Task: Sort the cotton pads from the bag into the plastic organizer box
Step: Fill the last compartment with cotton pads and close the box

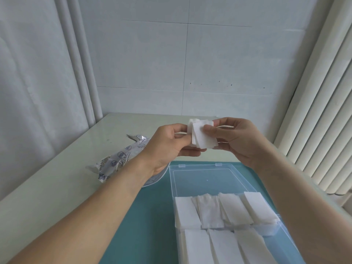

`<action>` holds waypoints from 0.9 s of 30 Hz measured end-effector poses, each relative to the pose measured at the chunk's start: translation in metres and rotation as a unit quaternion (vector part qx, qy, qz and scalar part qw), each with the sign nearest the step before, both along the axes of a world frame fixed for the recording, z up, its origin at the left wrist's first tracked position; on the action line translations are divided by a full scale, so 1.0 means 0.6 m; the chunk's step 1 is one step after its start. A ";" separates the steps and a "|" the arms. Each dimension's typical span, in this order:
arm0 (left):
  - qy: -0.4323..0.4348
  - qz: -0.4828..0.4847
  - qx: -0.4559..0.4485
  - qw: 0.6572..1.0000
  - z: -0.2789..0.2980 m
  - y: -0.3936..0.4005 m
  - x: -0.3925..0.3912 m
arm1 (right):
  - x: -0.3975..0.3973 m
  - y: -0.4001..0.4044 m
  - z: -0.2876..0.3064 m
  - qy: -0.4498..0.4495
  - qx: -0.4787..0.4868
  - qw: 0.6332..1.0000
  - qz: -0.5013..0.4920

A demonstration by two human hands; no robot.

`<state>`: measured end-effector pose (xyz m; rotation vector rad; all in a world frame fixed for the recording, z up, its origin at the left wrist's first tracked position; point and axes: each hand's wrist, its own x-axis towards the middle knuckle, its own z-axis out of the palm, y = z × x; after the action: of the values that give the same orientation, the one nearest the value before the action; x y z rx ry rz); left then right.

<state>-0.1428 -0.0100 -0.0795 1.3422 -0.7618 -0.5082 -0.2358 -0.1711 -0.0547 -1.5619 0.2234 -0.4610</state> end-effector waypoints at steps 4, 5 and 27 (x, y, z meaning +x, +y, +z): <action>0.021 -0.073 0.008 0.997 0.006 0.005 -0.004 | 0.004 0.001 -0.005 -0.001 -0.081 0.994 -0.070; 0.039 -0.087 0.000 0.995 0.007 0.005 -0.005 | 0.004 0.001 -0.005 -0.003 -0.095 0.992 -0.079; 0.244 -0.188 -0.008 0.951 -0.005 -0.014 -0.026 | 0.000 0.042 -0.013 0.014 -0.417 0.907 0.065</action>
<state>-0.1587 -0.0182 -0.0824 0.9930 -0.6030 -1.0892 -0.2356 -0.1459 -0.0625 -2.4058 -0.0821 -0.4528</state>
